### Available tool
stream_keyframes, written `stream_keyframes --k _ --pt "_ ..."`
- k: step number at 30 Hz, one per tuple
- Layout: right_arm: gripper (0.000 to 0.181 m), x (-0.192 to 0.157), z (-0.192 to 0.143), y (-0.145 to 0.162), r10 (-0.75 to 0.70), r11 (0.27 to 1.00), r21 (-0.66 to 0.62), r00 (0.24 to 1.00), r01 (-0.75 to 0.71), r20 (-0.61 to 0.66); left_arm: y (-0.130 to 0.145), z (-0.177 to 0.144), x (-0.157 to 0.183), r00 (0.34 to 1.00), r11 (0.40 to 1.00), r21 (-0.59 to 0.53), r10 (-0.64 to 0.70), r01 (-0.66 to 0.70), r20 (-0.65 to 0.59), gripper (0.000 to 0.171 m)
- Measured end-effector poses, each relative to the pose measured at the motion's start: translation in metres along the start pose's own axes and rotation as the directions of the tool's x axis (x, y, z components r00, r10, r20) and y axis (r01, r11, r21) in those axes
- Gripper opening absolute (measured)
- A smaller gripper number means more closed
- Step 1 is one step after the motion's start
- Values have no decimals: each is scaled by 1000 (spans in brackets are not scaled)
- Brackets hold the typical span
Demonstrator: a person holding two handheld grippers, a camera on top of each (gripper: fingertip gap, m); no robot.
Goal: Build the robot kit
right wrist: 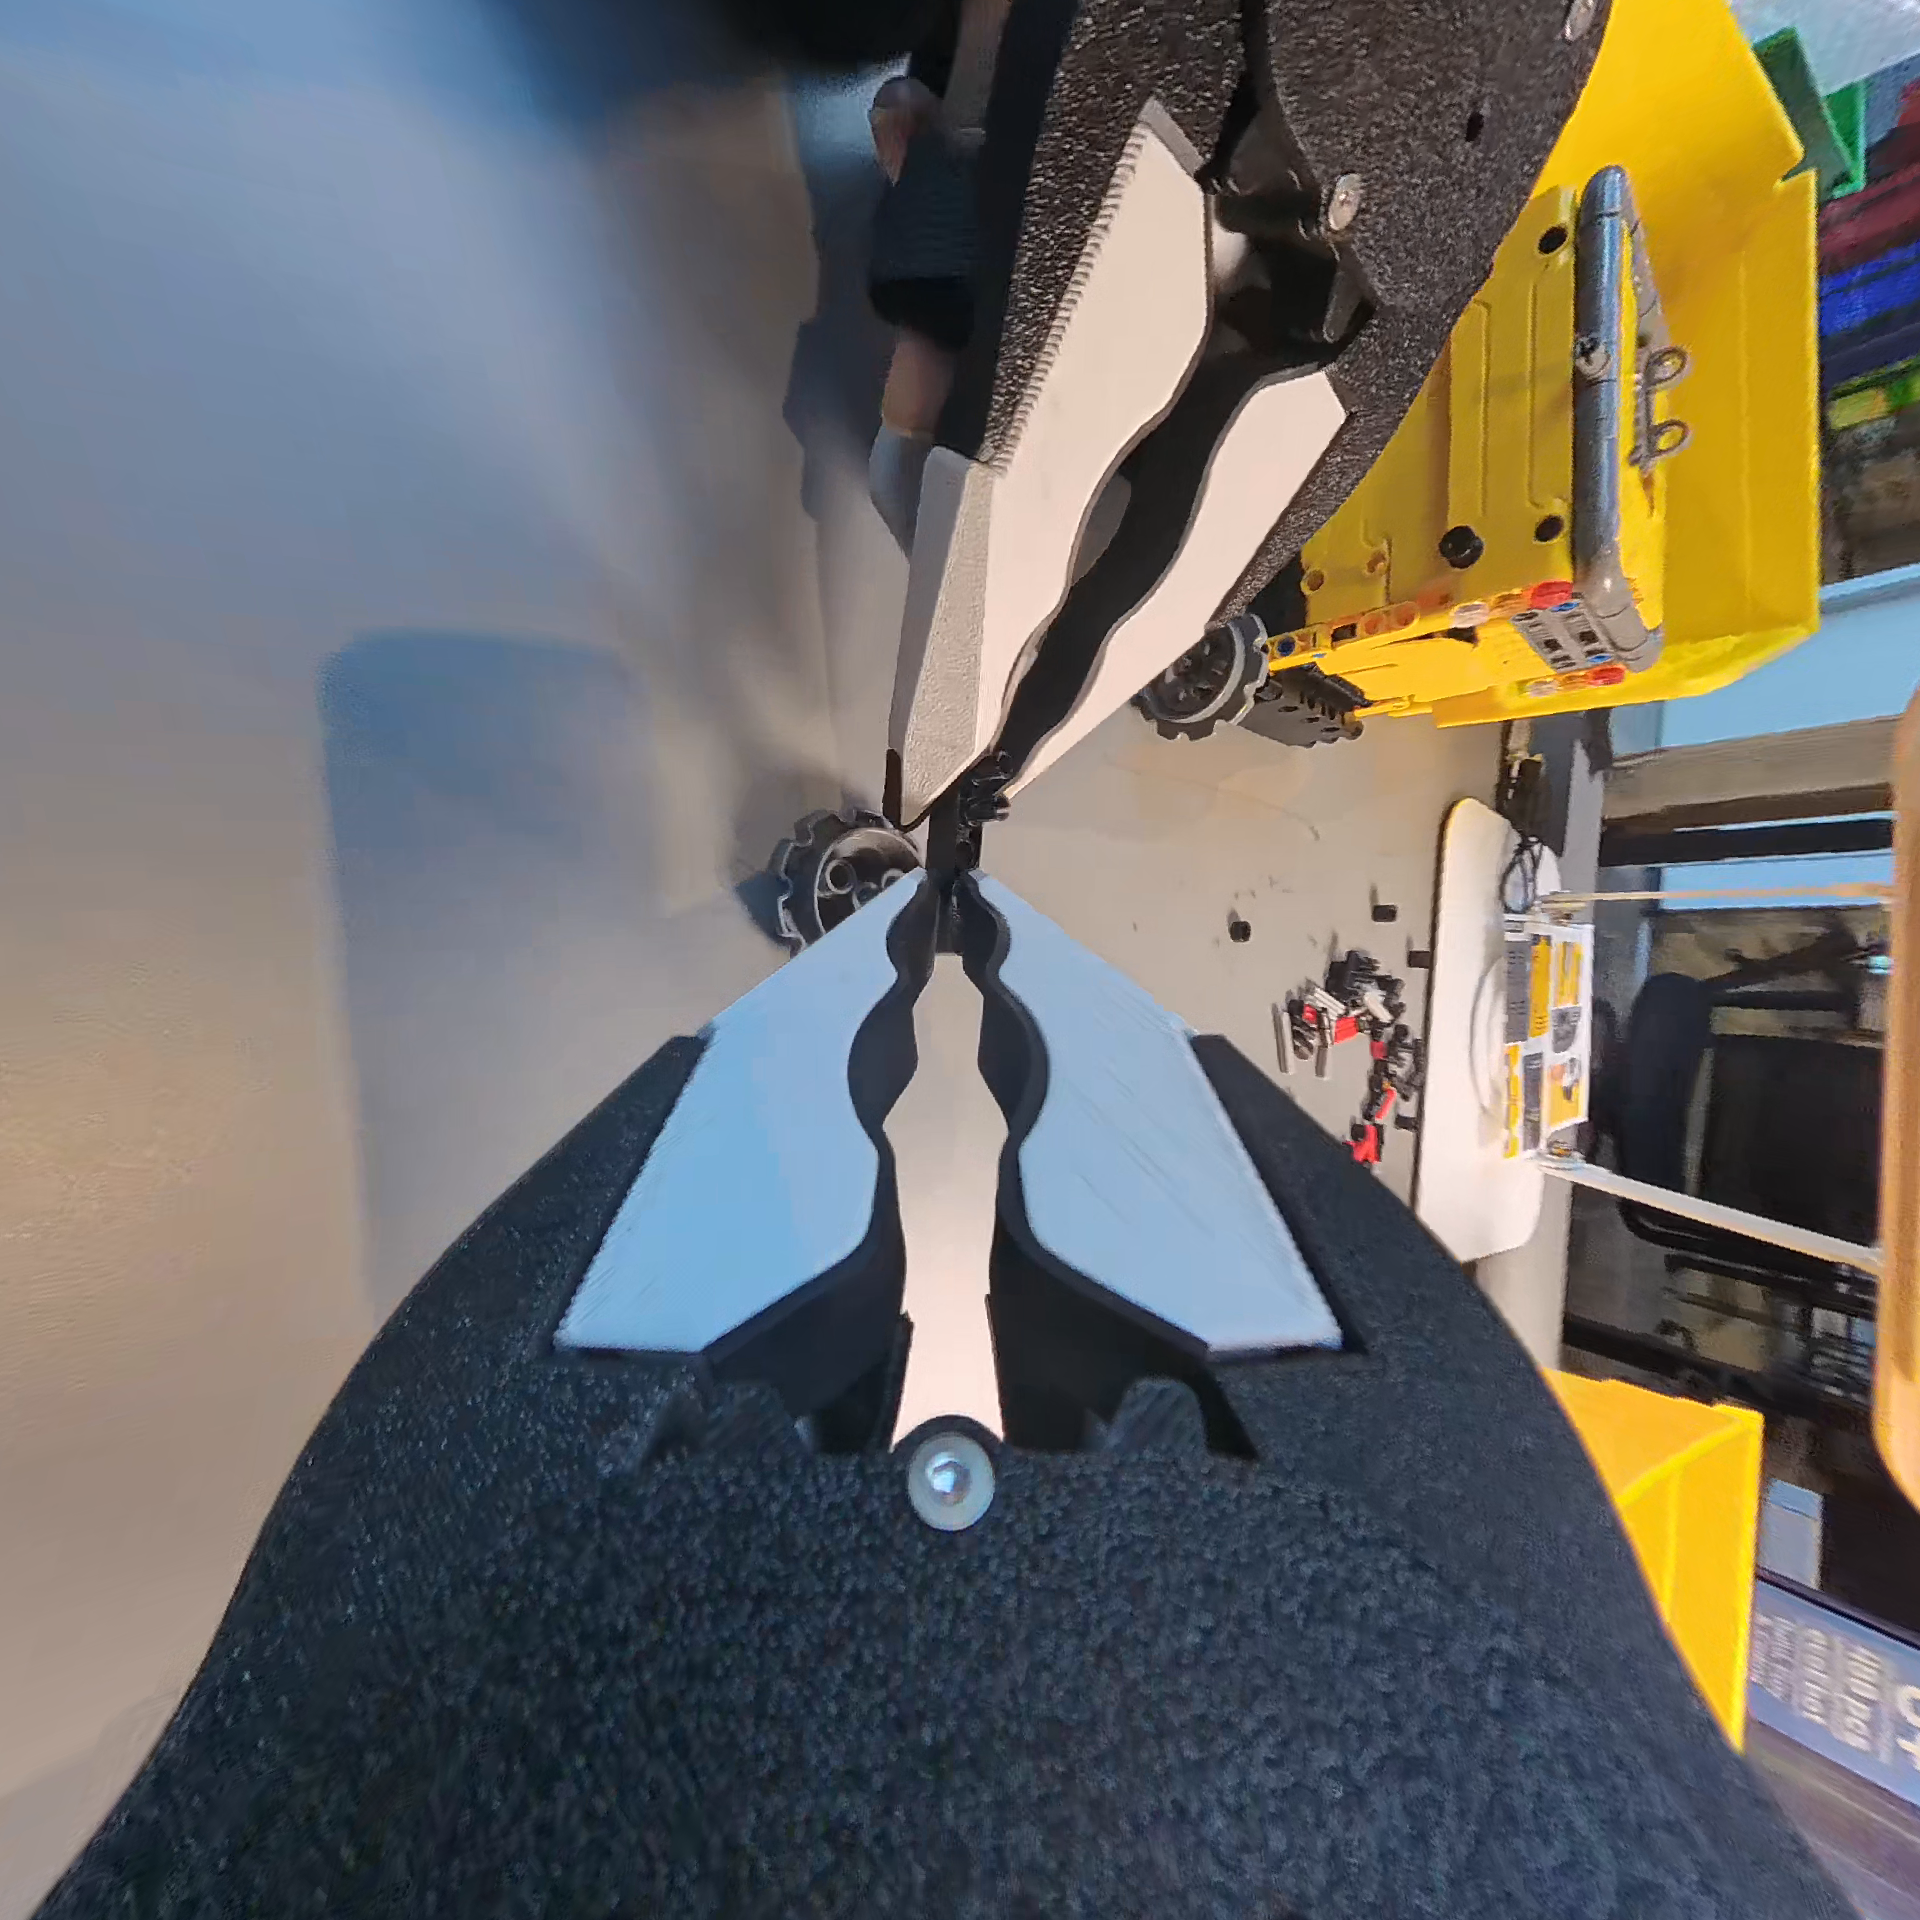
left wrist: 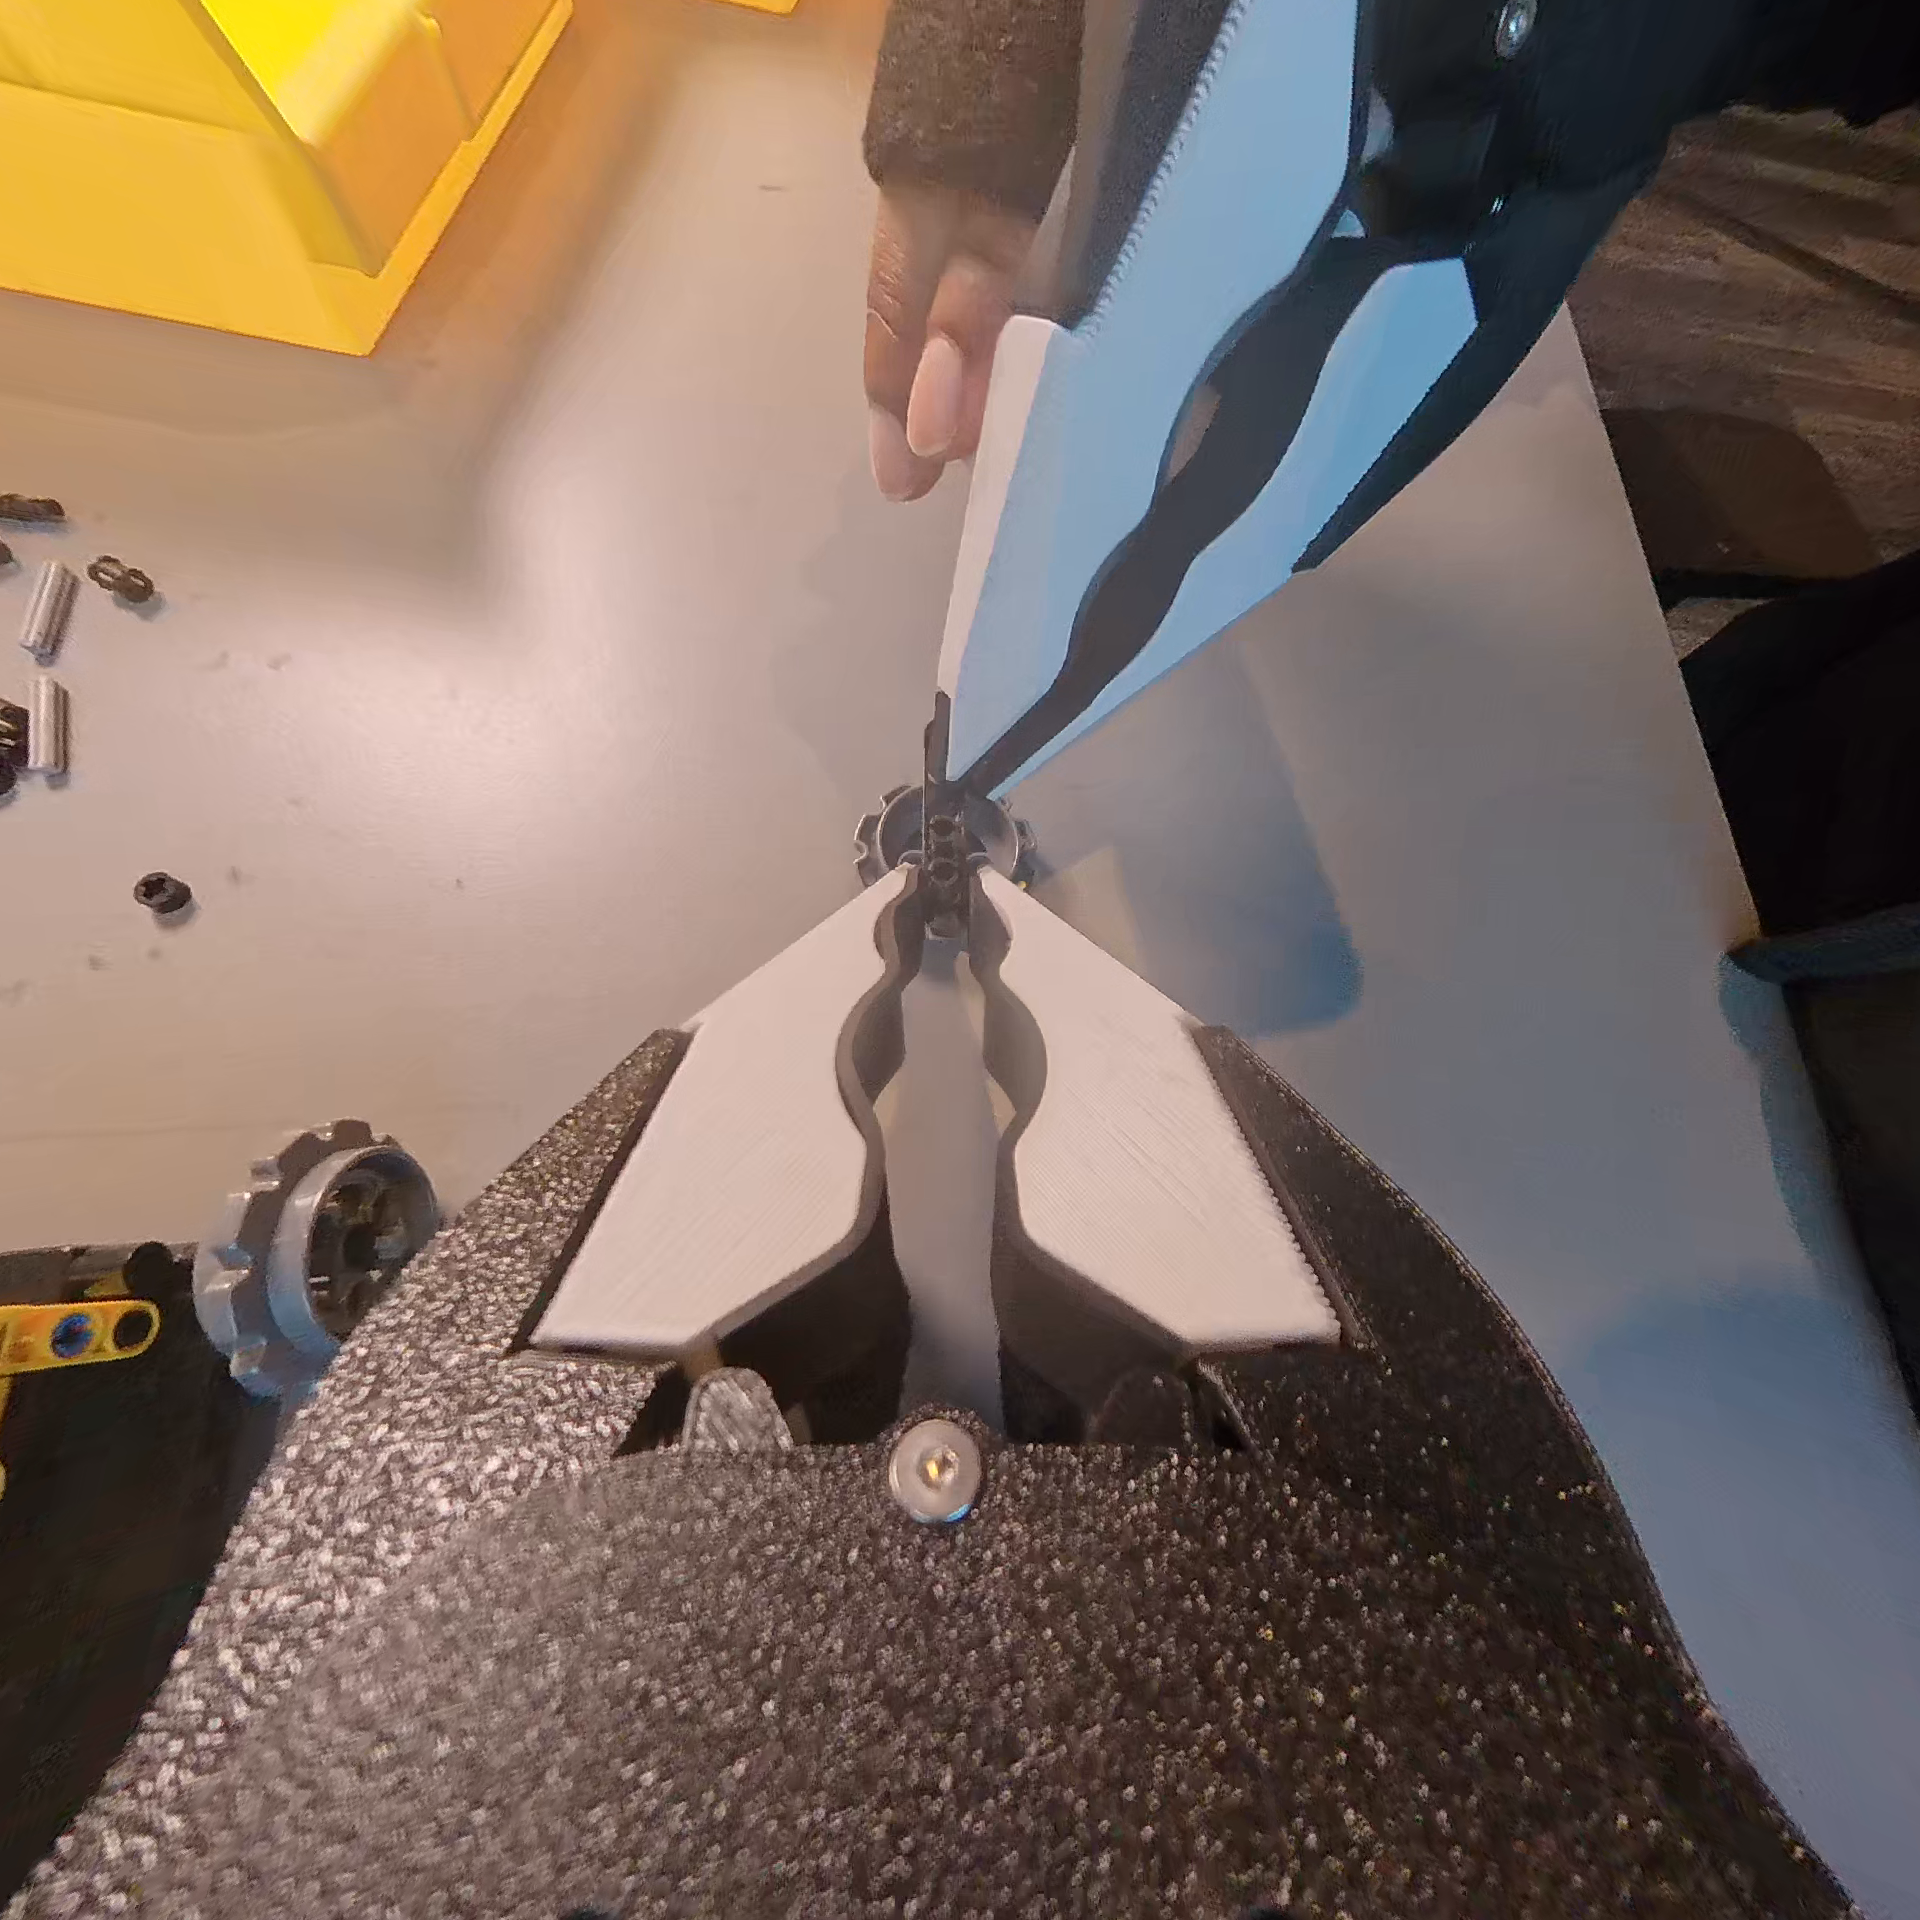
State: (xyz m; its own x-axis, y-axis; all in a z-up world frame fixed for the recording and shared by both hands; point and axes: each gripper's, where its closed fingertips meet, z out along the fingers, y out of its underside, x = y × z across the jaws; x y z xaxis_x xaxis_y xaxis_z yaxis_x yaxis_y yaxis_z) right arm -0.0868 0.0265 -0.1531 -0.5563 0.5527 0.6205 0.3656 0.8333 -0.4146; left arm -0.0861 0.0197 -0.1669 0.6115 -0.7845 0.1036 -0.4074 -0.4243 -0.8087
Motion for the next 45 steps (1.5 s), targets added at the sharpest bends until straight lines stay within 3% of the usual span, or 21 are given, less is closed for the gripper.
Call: stream_keyframes --k 9,21,45 --pt "2 -3 -1 -4 91 995 50 993 -87 -77 -3 4 6 998 998 6 59 -59 11 11" --pt "1 2 1 3 266 962 69 964 -265 -3 -4 5 -3 999 999 -40 23 -21 45 5" --pt "0 0 3 7 382 916 121 924 -383 31 -1 11 -6 999 989 -144 26 -22 29 5"
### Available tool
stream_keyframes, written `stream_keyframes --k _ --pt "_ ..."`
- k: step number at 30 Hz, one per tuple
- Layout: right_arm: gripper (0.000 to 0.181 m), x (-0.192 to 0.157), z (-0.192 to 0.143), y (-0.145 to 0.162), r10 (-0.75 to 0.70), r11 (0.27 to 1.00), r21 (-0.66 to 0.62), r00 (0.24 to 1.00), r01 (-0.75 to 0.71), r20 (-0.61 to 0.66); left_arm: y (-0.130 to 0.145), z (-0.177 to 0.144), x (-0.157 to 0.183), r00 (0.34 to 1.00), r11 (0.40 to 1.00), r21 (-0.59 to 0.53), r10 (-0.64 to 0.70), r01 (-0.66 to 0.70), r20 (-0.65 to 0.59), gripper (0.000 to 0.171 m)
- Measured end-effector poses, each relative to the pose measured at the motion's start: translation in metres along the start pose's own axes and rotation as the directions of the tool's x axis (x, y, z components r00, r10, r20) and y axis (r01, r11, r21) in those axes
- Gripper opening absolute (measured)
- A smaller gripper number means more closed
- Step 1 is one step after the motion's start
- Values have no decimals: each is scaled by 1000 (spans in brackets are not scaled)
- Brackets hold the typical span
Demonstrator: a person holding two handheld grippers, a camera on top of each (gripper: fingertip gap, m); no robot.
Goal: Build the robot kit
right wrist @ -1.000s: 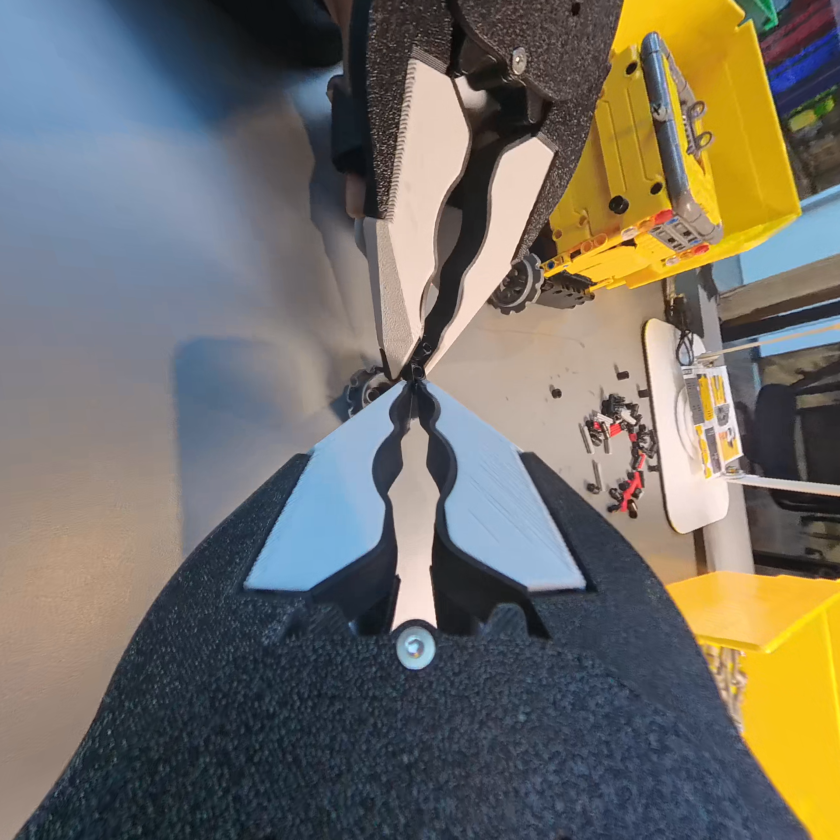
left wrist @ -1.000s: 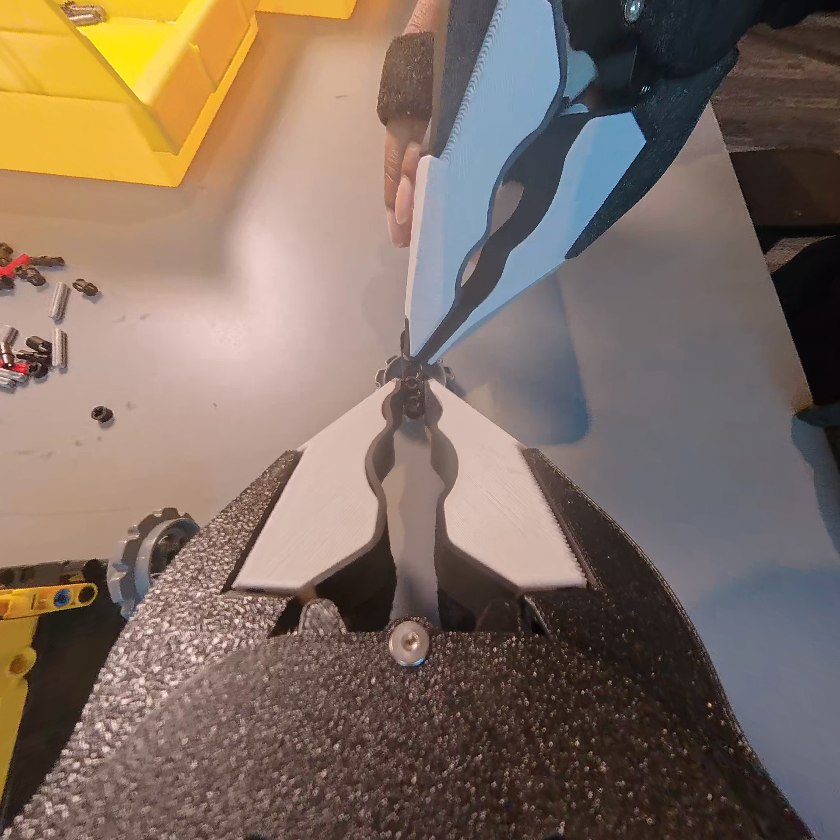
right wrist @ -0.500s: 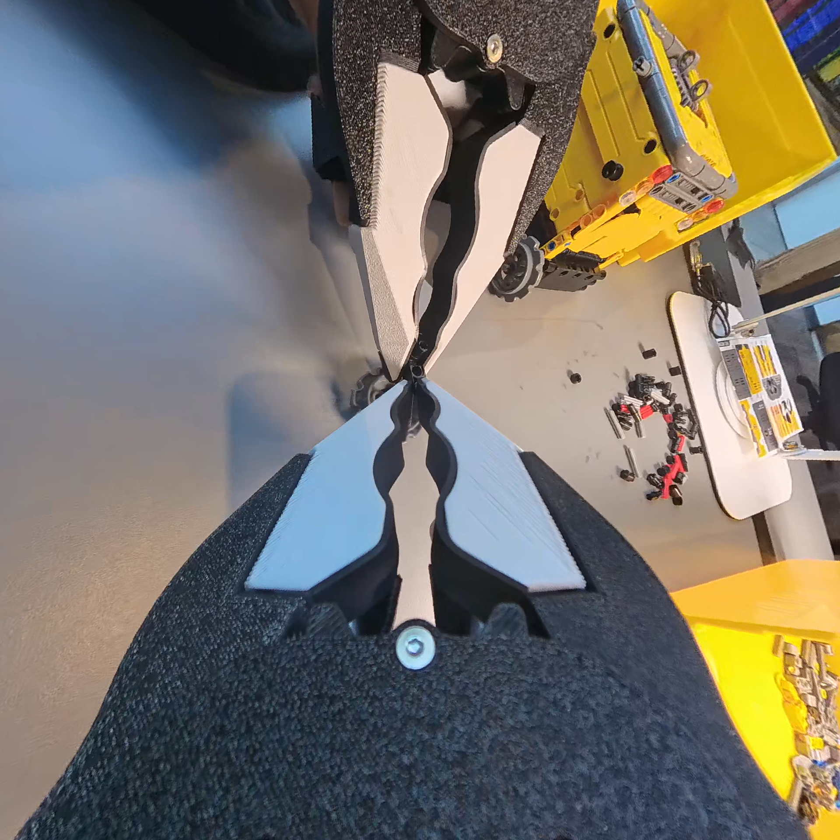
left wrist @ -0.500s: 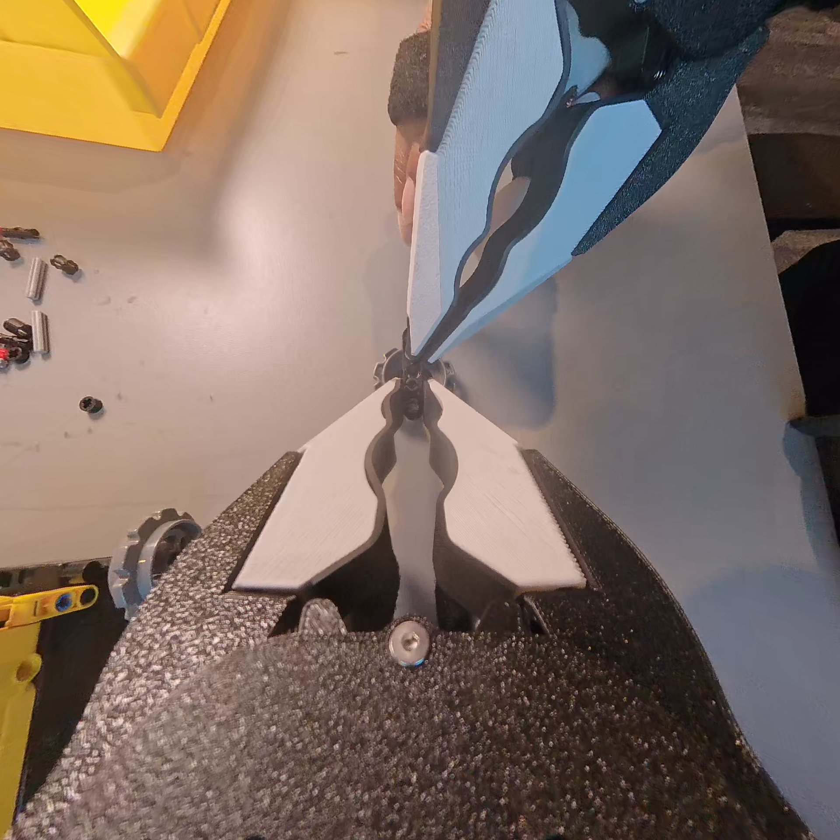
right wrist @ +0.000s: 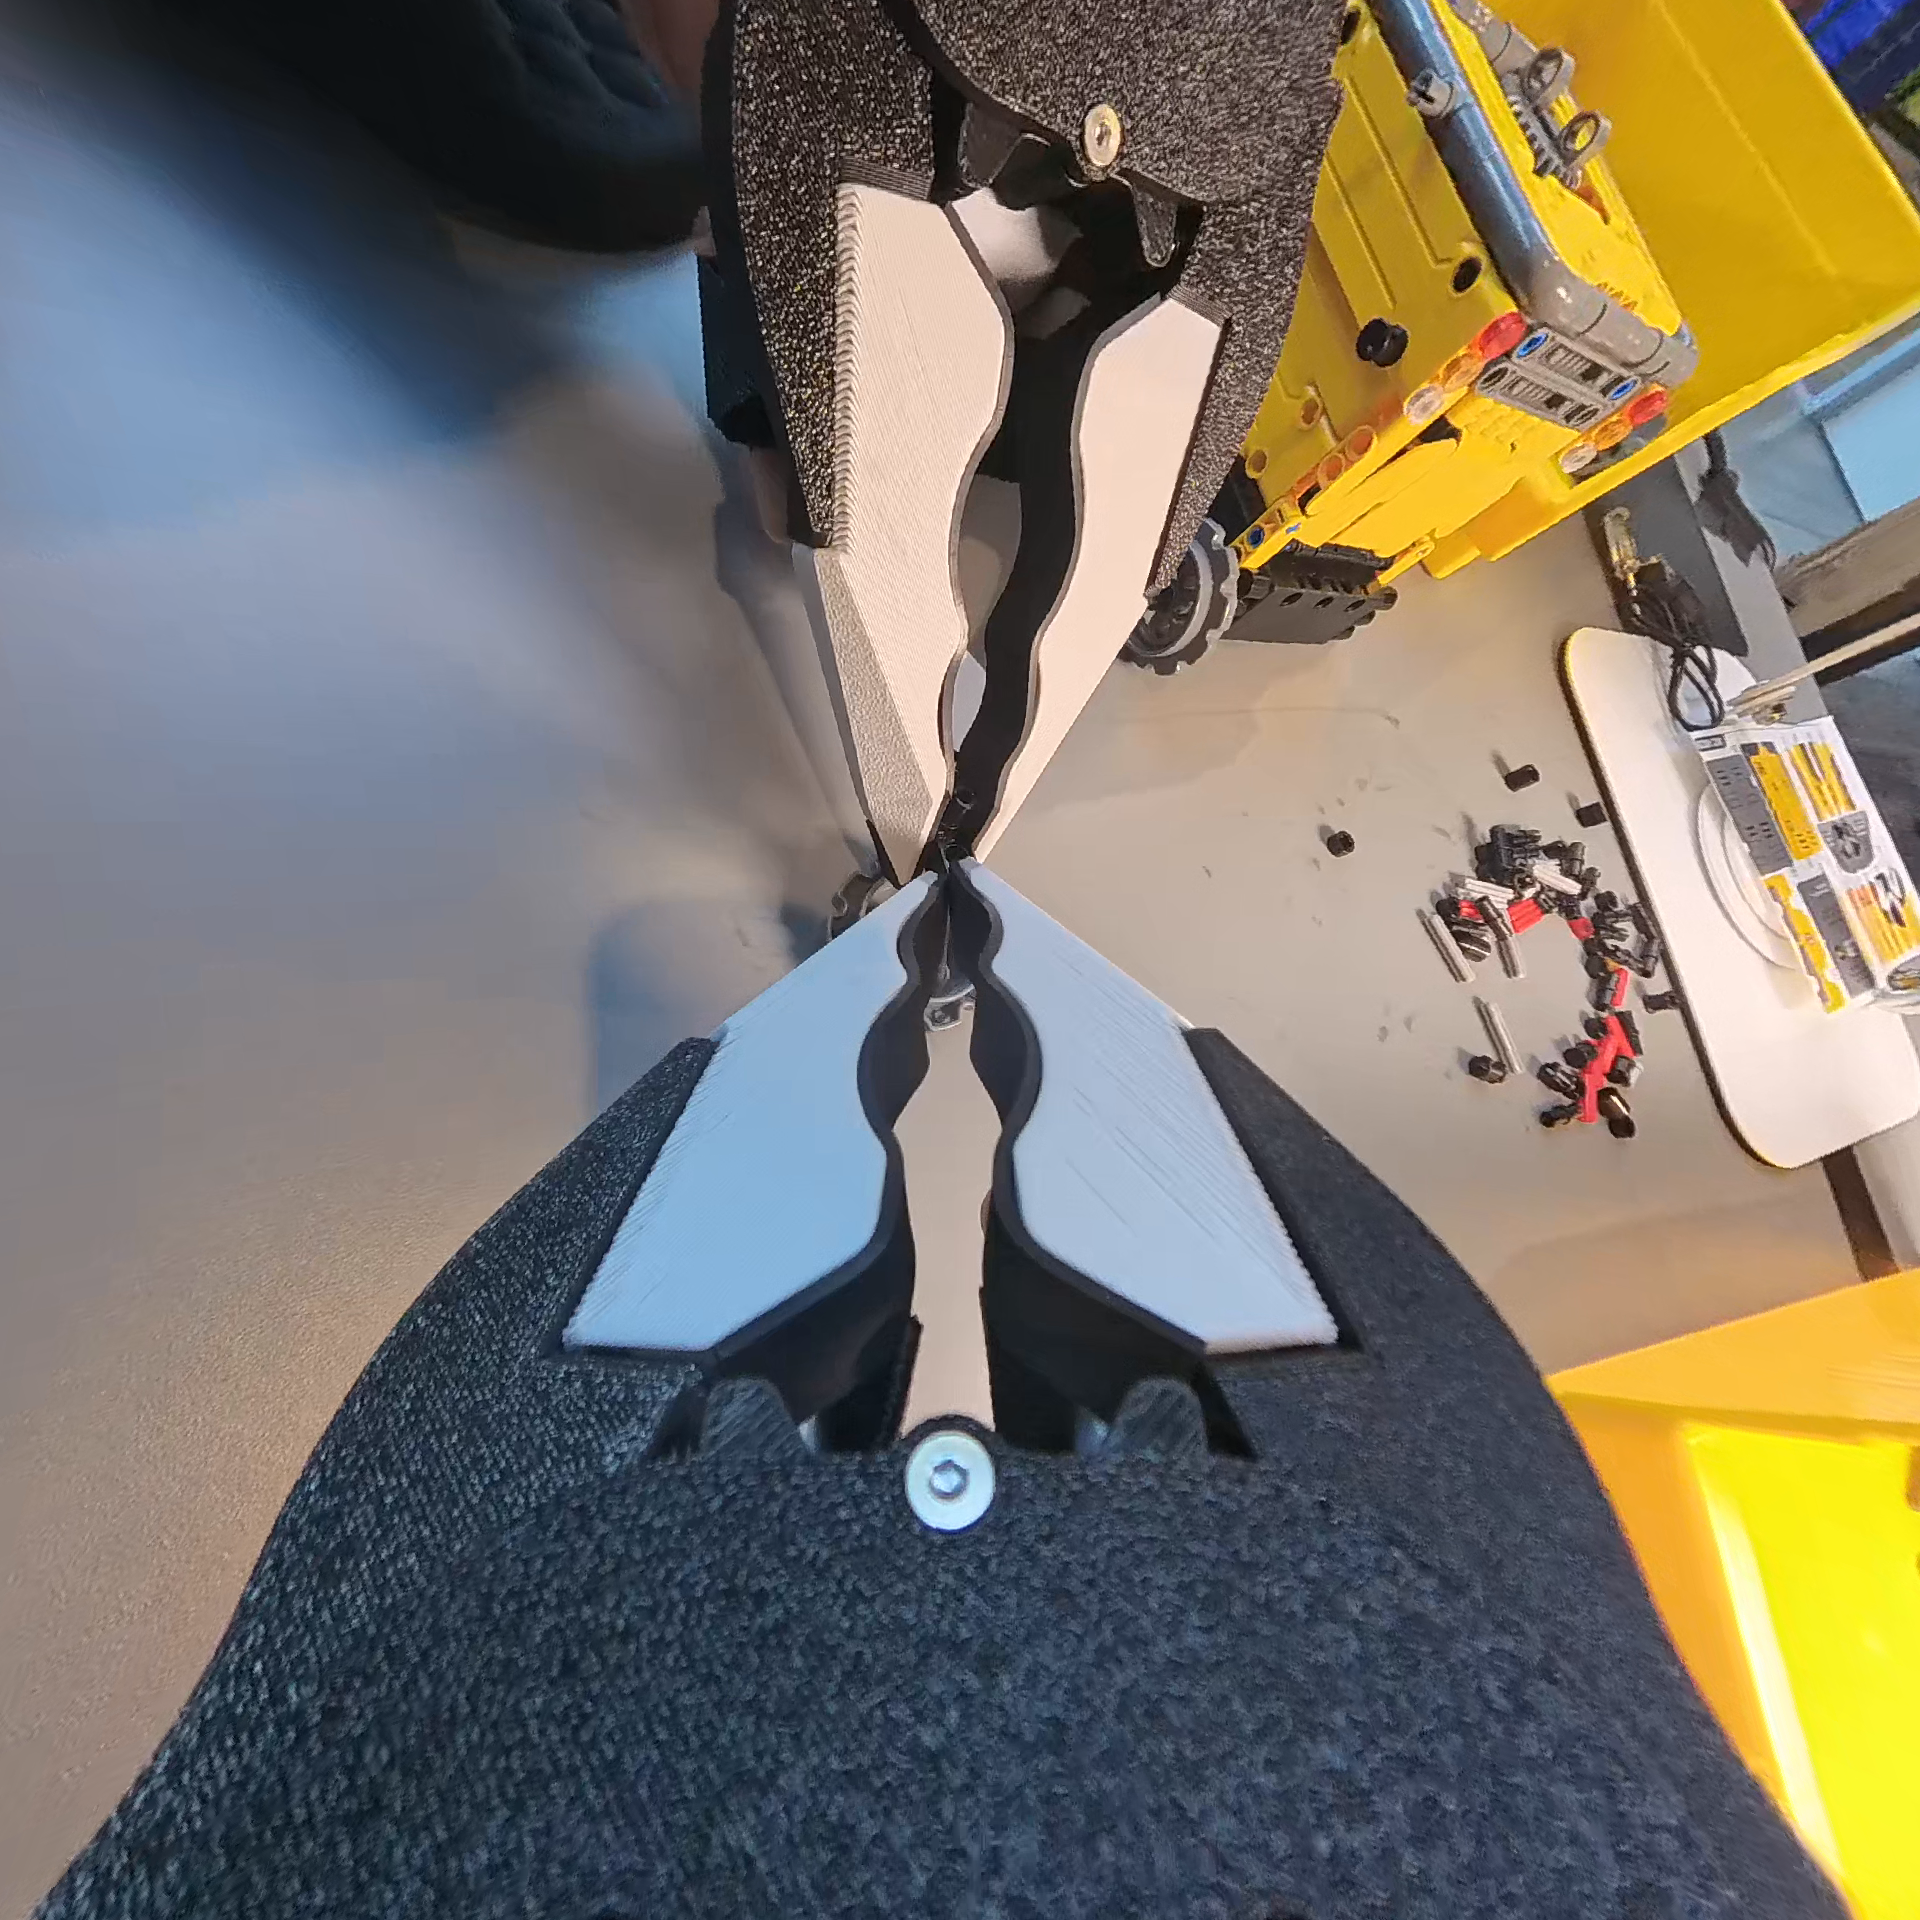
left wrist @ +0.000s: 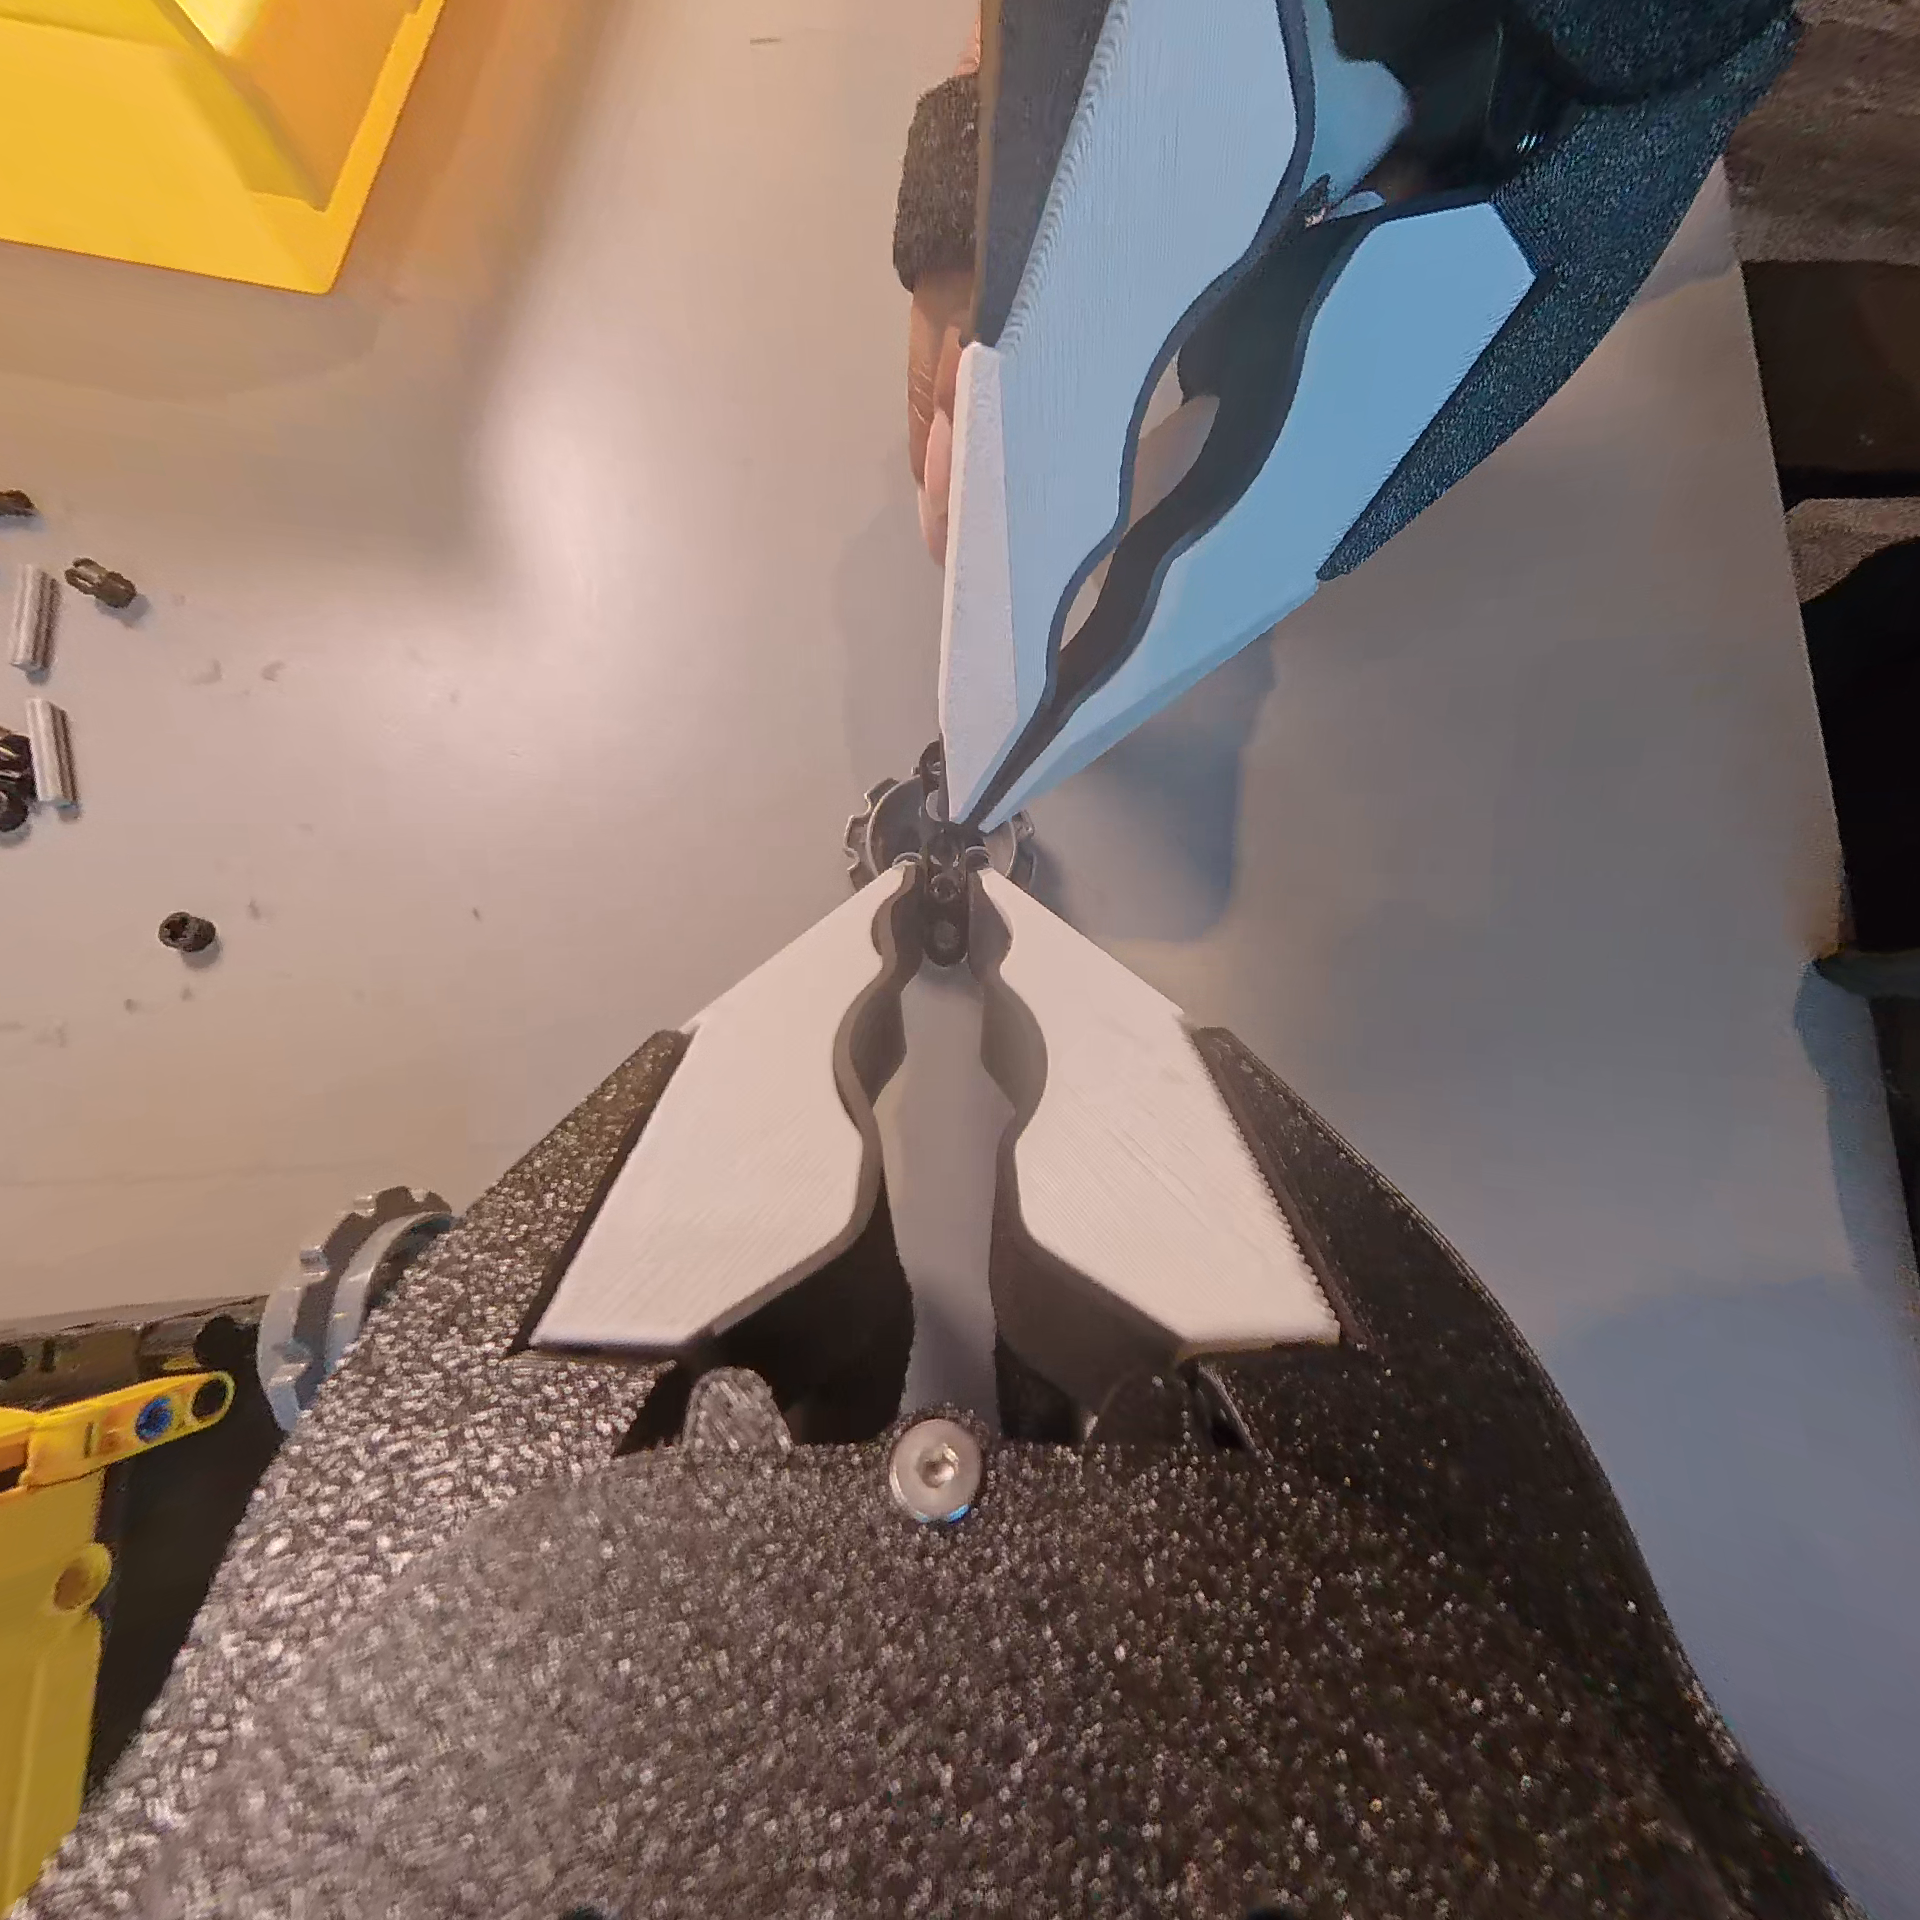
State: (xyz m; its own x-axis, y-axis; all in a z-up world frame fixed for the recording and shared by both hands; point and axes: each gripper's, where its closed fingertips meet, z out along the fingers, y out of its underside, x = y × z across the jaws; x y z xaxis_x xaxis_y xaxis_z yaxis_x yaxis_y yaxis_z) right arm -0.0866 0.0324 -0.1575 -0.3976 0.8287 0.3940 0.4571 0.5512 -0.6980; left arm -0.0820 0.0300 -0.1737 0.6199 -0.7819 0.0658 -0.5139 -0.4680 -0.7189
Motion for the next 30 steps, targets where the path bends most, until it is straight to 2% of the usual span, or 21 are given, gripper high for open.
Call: stream_keyframes --k 12,13,15,22,30 --pt "0 5 -3 3 69 998 6 998 -69 5 -5 3 -4 997 997 -57 -46 42 -55 5" --pt "0 6 -4 2 53 999 14 999 -52 -1 -5 3 -4 996 997 -55 -58 54 -63 5" --pt "12 6 -5 0 4 1000 15 1000 -4 -2 -5 2 -4 994 996 -53 -80 76 -78 5" --pt "5 8 -5 4 -195 980 -59 980 192 -48 -5 2 -3 991 993 -63 -104 99 -85 5" --pt "5 7 -6 9 -288 953 -120 956 279 -61 -7 3 -3 998 997 -65 -44 41 -54 6"
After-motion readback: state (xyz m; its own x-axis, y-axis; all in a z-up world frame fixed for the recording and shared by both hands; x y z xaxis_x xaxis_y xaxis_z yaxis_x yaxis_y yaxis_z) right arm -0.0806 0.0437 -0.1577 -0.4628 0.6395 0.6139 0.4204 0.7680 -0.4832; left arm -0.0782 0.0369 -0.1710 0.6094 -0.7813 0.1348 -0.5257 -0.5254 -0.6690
